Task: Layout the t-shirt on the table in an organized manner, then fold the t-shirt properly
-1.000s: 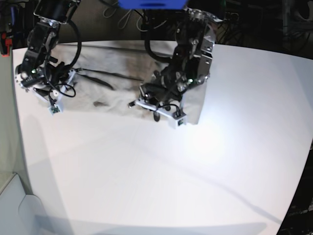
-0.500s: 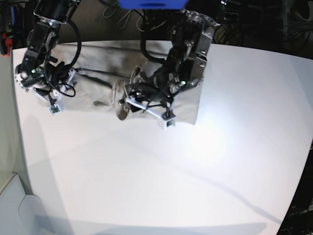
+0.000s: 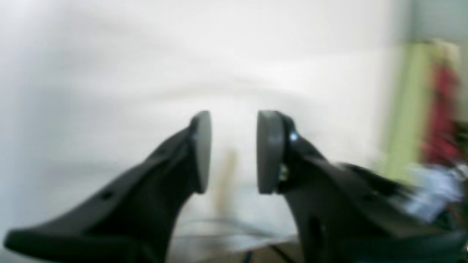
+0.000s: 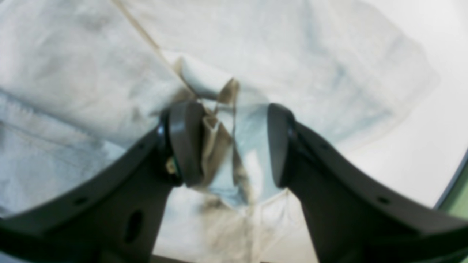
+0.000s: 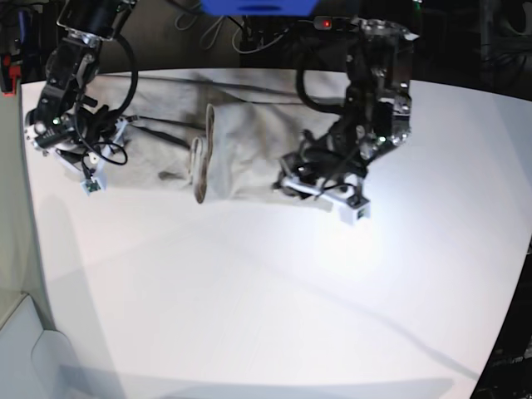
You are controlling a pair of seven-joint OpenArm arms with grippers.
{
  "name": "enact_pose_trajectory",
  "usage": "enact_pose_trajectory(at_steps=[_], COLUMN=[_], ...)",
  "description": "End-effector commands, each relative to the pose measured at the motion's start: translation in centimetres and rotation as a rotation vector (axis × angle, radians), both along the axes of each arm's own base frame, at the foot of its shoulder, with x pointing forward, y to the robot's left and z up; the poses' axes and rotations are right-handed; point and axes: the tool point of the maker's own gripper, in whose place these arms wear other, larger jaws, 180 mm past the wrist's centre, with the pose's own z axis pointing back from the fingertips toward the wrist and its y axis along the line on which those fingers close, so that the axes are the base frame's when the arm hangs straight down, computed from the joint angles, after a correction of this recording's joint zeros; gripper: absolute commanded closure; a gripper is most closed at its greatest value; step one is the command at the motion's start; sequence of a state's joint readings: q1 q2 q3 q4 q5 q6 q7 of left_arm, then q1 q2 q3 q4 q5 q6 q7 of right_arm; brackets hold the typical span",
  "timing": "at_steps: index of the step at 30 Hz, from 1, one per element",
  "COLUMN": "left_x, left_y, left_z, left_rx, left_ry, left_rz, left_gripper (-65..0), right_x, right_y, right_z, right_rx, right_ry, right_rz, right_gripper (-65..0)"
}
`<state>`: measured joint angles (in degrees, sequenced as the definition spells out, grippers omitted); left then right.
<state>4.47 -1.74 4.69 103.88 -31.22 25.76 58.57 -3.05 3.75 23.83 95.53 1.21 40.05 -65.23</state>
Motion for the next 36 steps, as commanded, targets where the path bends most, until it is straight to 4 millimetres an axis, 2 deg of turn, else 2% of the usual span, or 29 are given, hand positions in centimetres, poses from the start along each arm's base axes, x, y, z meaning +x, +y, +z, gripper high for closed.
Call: enact_pose_trajectory(at_steps=[1,2,4,6,8,10,13,17,23,30,33,36], left_x=[0.9,1.0,0.9,0.6,1.1,0.8,0.1,-0.3,-0.7,-1.9,-2.0,-2.7], left_y=[0.9,2.7,5.2,6.2,6.5,6.8,7.1,7.2,8.6,10.0,10.9,11.3], left_z=[0.7,-0.1,-1.5,-3.1,-4.5,-6.6,-8.3,-8.5,-7.2,-6.2,-6.2,-6.6], left_rx=[-0.019,0.011,0.044,0.051,0.057,0.066,0.075,0.071,0.102,0.125,0.123,0.129], left_ry=[-0.013,0.005,0.049,0.108,0.155,0.223,0.275,0.29,0.242,0.211,0.213,0.229], left_rz=[0.035,0.062,0.101,0.121,0.128,0.131,0.142,0.143,0.145,0.161,0.193,0.196], left_gripper=[-18.1,-17.8,-17.7,-17.6,-17.6,-17.5,-14.4,0.0,0.0,0.0,0.0,0.0], right_x=[0.5,0.7,1.0,0.8,0.4,0.3,-0.9,-0.9,-1.4,-1.3,-1.4,-1.2], right_y=[-0.9,-0.8,-1.3,-1.7,-2.5,-3.4,-4.2,-4.2,-3.2,-0.1,-0.6,-1.3], right_z=[1.3,2.0,3.6,4.9,6.1,7.3,7.0,7.0,6.0,2.1,1.4,1.8], right_rx=[-0.039,-0.047,-0.077,-0.094,-0.111,-0.124,-0.126,-0.124,-0.037,0.178,0.186,0.167], right_ry=[-0.033,-0.053,-0.089,-0.106,-0.116,-0.123,-0.065,-0.056,-0.057,0.003,0.027,0.018], right_rz=[0.0,0.002,-0.006,-0.042,-0.094,-0.148,-0.202,-0.209,-0.272,-0.244,-0.238,-0.238], right_gripper=[-29.7,-29.7,-29.8,-29.8,-29.8,-29.8,-29.8,-29.8,-29.9,-29.9,-29.8,-29.8])
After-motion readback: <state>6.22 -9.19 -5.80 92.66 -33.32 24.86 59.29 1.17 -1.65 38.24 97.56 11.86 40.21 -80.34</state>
